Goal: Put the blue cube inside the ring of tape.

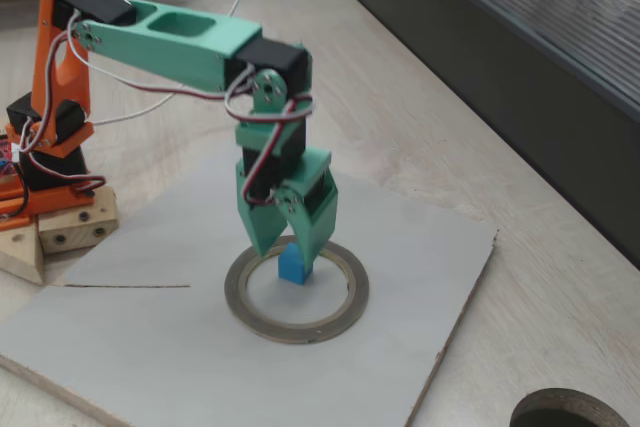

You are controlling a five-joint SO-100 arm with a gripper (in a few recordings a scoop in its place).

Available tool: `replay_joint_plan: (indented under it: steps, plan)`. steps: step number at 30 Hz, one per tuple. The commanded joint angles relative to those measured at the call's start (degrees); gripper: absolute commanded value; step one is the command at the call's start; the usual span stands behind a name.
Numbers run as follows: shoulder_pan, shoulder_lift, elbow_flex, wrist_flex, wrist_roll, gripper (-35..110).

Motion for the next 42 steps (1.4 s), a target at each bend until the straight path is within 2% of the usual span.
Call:
replay_joint_plan:
  steps: [1,17,35,38,42]
  plan:
    - [-0.44,8.26,-0.35,4.39,0.44,37]
    - [-0.35,9.49,-22.59,25.58,0.44,37]
    - [-0.44,9.58,-22.76,26.10,-0.09,37]
    - [-0.44,9.58,-22.76,26.10,-0.09,30]
    - [-0.44,9.58,-22.85,26.02,0.18,9]
